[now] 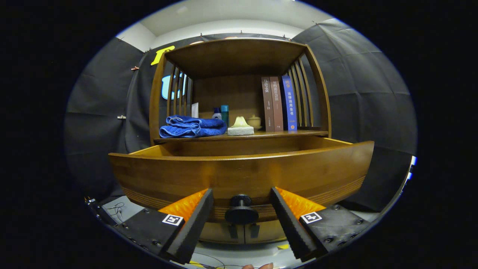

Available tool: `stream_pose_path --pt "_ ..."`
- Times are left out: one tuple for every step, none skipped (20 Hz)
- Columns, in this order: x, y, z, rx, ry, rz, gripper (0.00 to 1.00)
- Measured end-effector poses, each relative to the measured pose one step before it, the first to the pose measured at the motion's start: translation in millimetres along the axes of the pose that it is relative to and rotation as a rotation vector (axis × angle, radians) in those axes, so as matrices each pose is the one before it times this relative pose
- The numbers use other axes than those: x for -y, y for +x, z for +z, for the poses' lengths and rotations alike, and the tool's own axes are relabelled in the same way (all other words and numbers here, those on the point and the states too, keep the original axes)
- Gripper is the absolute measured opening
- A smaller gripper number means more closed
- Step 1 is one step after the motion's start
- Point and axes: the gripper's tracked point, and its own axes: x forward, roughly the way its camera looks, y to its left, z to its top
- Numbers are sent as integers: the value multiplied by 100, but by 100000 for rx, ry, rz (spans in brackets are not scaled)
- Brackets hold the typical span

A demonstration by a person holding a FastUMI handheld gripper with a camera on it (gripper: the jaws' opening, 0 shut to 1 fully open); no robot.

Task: Pull open the drawer, take out the items inside it, and place them on the countertop above the cabinet.

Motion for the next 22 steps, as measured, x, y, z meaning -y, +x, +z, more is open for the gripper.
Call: stream_pose_path --pt "112 27 53 682 -669 -93 98" --pt "-31 27 49 -413 409 -36 99" --pt "-137 93 166 -250 450 -77 98" --pt "-32 340 61 -966 165 -242 99" --pt "-41 336 175 -551 91 -310 99" --pt "-45 575 408 41 -94 -107 99" --pt "-91 588 272 -768 -97 -181 99" --pt "-16 684 -216 -706 -430 75 99" --pt "-60 945 142 -351 -373 -169 99" --pt "40 761 -101 -394 -486 128 98" --pt "74 890 14 -180 -247 38 99" --pt "-6 619 79 175 -182 99 99" --pt "-42 729 81 -120 -127 5 99" --pt "-40 710 19 92 133 -13 99" --pt "-24 634 50 141 -469 -159 99" --pt "23 669 -6 -98 -1001 -148 99" --pt "-24 625 4 -63 -617 -149 99" --pt "-93 576 62 -80 -443 -178 99" --pt "-51 546 -6 -323 -423 -242 99" --pt "1 588 85 -168 56 -165 99" --pt "-70 600 103 -362 46 -225 99" --pt "-231 -7 135 -365 129 -247 99"
